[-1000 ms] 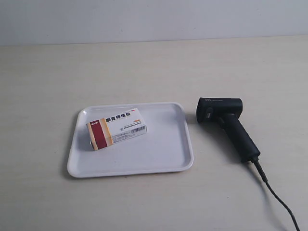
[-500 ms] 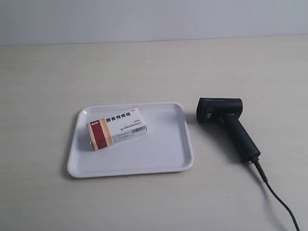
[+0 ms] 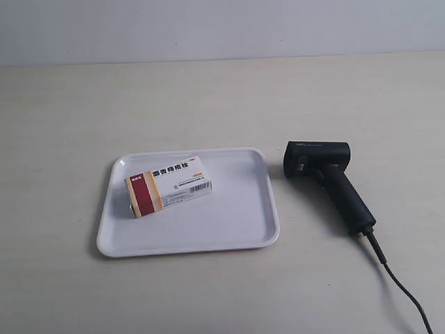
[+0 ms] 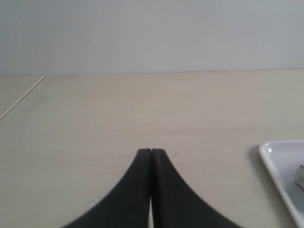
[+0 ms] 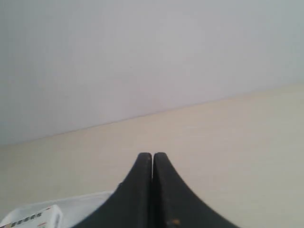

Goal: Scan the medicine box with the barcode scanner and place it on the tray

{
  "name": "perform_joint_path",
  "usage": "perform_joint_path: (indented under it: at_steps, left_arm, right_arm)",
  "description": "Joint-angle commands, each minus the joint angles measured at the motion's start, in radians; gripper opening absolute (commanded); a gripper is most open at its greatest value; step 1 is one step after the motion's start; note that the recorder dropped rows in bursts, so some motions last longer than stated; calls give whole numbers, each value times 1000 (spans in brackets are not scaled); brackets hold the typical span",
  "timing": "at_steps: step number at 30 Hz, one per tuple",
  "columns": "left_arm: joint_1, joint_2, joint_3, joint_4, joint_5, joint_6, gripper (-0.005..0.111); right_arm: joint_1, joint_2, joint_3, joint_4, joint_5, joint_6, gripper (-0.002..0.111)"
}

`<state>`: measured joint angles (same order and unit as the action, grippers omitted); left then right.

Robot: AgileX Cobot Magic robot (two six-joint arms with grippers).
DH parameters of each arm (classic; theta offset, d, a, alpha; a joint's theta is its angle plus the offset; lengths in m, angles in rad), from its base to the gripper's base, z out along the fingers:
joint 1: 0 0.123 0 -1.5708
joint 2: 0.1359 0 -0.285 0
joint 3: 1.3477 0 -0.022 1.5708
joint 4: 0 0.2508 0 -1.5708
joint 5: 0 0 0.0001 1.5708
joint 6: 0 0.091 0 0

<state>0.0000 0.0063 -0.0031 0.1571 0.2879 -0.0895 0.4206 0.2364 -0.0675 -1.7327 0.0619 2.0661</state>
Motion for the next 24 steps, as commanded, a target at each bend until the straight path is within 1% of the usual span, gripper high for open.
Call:
perform_joint_path:
  at_steps: [1, 2, 3, 4, 5, 6, 7, 9, 10, 11, 12, 14, 16, 24]
  left_arm:
    - [2, -6, 3, -6, -6, 2, 1]
    - [2, -6, 3, -6, -6, 2, 1]
    - [2, -6, 3, -6, -6, 2, 1]
    - [2, -6, 3, -6, -6, 2, 1]
    - [2, -6, 3, -4, -6, 2, 1]
    - [2, -6, 3, -4, -6, 4, 1]
    - [2, -6, 3, -4, -6, 4, 1]
    - [2, -6, 3, -4, -6, 4, 1]
    - [2, -6, 3, -4, -6, 4, 1]
    - [2, -6, 3, -4, -6, 4, 1]
    - [2, -6, 3, -4, -4, 4, 1]
    - [2, -6, 3, -1, -4, 4, 1]
    - [2, -6, 3, 2, -4, 4, 1]
    - [2, -6, 3, 6, -4, 4, 1]
  right_arm:
    - [-2, -67, 68, -12, 136, 61, 1]
    - [-2, -84, 68, -12, 140, 61, 1]
    - [-2, -94, 68, 27, 140, 42, 1]
    - [-2, -118, 68, 188, 151, -63, 1]
    - [-2, -131, 68, 277, 151, -149, 1]
    - [-2, -159, 68, 546, 166, -471, 1]
    - [-2, -175, 68, 674, 166, -607, 1]
    - [-2, -216, 68, 930, 150, -974, 1]
    - [-2, -232, 68, 1015, 136, -1101, 1]
    - [-2, -236, 68, 1190, 93, -1363, 1]
    - [-2, -236, 68, 1341, 93, -1526, 1]
    - [-2, -236, 68, 1456, 112, -1643, 1]
    - [-2, -236, 68, 1498, 127, -1655, 1]
    - [-2, -236, 68, 1486, 123, -1657, 1]
